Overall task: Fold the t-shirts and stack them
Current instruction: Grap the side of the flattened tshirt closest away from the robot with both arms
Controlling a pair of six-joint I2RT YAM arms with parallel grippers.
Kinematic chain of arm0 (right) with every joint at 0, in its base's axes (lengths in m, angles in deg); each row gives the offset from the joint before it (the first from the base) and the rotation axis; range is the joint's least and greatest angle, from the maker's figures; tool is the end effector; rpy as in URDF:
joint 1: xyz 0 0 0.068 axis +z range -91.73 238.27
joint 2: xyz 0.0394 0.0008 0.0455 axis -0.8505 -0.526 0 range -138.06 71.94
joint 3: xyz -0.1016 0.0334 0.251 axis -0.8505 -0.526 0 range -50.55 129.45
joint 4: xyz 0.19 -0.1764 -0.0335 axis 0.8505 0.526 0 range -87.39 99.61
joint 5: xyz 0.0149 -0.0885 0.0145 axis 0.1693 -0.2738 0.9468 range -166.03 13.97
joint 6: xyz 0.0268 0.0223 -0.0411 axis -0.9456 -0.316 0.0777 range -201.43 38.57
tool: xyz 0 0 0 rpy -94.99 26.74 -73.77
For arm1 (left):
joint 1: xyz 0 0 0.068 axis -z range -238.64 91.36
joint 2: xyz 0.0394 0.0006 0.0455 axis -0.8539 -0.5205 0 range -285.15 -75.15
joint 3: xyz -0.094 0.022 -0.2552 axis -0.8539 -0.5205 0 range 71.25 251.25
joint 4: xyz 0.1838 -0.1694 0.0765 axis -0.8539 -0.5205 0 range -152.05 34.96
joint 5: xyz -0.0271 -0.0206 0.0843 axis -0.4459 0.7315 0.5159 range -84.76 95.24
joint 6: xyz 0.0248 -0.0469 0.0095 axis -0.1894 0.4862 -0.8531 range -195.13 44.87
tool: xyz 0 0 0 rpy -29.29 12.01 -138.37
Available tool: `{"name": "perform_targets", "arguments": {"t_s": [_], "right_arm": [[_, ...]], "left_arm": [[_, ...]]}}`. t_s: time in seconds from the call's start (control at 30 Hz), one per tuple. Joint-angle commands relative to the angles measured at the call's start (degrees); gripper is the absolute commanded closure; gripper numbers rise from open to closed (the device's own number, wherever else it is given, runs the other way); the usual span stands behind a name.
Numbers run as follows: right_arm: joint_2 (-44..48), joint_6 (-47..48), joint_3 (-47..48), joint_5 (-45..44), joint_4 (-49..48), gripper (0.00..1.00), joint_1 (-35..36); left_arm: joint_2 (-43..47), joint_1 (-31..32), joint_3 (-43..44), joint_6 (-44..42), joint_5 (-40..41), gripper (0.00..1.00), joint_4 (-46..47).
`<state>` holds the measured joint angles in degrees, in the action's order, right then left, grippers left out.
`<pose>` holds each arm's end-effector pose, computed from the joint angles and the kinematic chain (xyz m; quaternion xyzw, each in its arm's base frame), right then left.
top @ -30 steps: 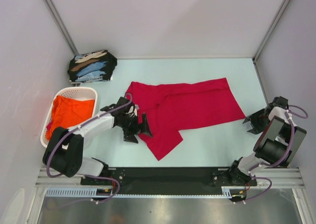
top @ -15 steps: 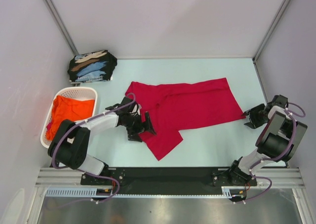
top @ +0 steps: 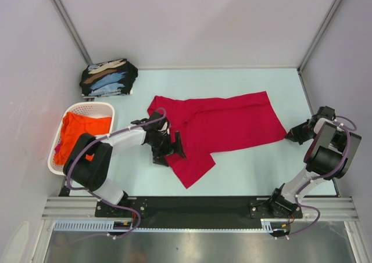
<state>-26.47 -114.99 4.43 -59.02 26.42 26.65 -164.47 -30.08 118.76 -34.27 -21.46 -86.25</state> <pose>0.2776 -0.1587 0.1502 0.4976 0.8326 0.1482 0.1927 0.2299 -0.1433 0.1577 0.0692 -0.9604 0.2695 0.0119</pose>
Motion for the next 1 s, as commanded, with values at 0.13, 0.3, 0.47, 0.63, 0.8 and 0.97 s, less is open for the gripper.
{"name": "perform_targets", "arguments": {"t_s": [0.13,0.3,0.47,0.63,0.8,0.97], "right_arm": [[-2.0,-0.1,4.3,-0.8,-0.2,1.0,1.5],[-1.6,-0.4,4.1,0.1,-0.5,1.0,1.5],[-1.3,-1.2,4.3,1.1,-1.2,1.0,1.5],[-1.0,-2.8,4.3,2.7,-2.5,1.0,1.5],[0.1,-3.4,3.9,4.0,-3.1,1.0,1.2],[0.4,-4.2,3.3,5.5,-4.1,1.0,0.8]], "left_arm": [[2.2,0.6,4.8,-3.2,3.8,0.0,-8.7],[4.2,1.1,1.7,-2.1,2.5,0.0,-10.0],[4.4,4.6,0.0,-1.0,1.8,0.0,-9.2],[2.0,11.0,-0.5,2.3,1.0,0.0,-4.7],[-1.3,18.2,2.2,5.9,1.9,0.0,-2.1],[-5.6,23.4,4.9,6.3,2.4,0.01,-3.3]]}}
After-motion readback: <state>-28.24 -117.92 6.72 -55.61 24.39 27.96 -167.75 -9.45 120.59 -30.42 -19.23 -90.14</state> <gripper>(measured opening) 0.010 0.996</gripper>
